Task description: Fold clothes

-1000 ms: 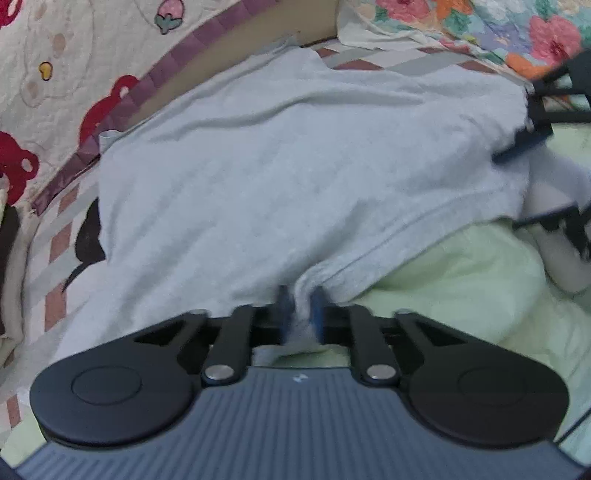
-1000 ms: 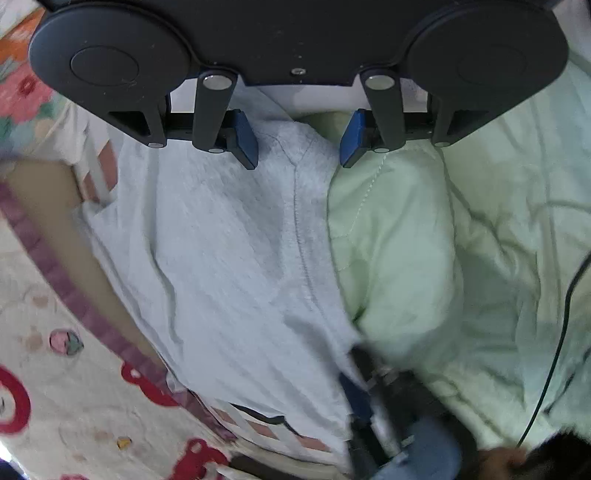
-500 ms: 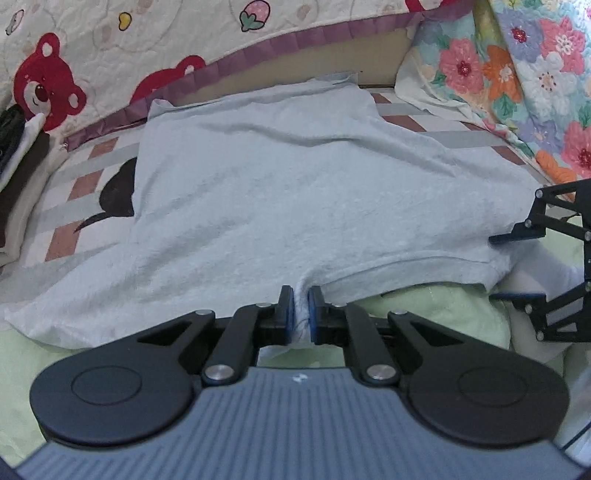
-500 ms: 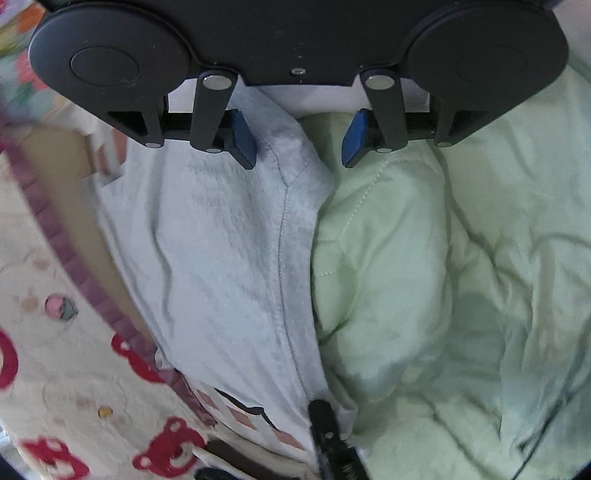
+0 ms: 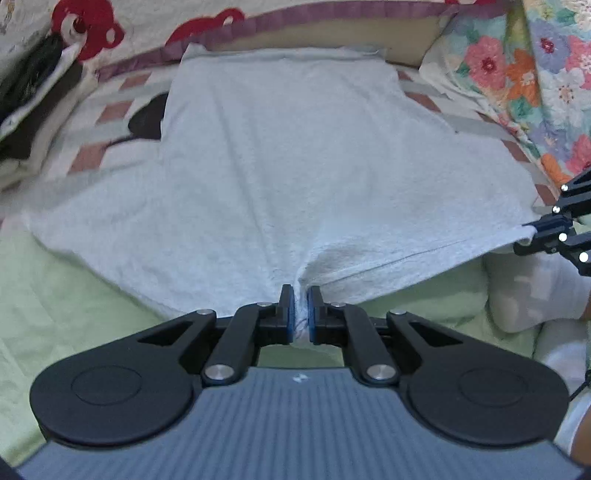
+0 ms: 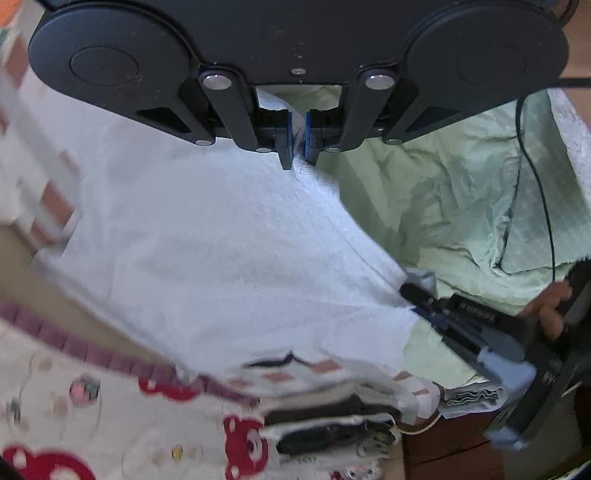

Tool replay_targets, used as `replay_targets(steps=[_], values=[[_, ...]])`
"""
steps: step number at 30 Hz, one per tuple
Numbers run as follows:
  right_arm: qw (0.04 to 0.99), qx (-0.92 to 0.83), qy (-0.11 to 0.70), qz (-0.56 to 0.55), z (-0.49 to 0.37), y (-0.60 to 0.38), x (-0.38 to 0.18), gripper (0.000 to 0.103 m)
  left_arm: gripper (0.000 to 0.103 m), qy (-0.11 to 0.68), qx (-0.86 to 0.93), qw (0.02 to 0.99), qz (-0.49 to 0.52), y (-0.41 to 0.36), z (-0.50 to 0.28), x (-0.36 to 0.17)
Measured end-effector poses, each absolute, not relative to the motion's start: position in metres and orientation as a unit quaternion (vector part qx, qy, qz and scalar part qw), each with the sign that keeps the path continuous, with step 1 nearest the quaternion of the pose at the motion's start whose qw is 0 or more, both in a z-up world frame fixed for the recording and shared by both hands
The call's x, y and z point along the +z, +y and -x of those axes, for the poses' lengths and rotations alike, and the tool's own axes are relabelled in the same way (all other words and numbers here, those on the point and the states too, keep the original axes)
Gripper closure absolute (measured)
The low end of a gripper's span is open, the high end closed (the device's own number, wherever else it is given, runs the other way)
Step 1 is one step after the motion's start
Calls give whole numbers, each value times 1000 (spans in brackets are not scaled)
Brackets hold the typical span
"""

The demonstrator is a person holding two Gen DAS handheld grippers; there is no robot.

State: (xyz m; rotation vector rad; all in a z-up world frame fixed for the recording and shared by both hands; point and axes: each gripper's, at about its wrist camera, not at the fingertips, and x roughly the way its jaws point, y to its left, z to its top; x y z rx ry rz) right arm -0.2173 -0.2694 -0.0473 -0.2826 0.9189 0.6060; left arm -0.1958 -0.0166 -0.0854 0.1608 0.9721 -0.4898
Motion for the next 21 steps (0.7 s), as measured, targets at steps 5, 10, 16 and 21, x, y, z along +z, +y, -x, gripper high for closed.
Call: replay_targets(steps=[5,10,16,21], values=[[843,286,442,109,227,-271,-47,97,87,464,-232,855,-24,2,193,-77],[843,289,445,87,227,-280,-46,96,68,435,-193,877,64,53,181,-57],[847,287,443,64,221,-280,-37,95,60,428,-81,888,147,126,135,-67],[845,284,447,76,221,-275,-38,95,58,439,-20,883,166,161,95,-100]])
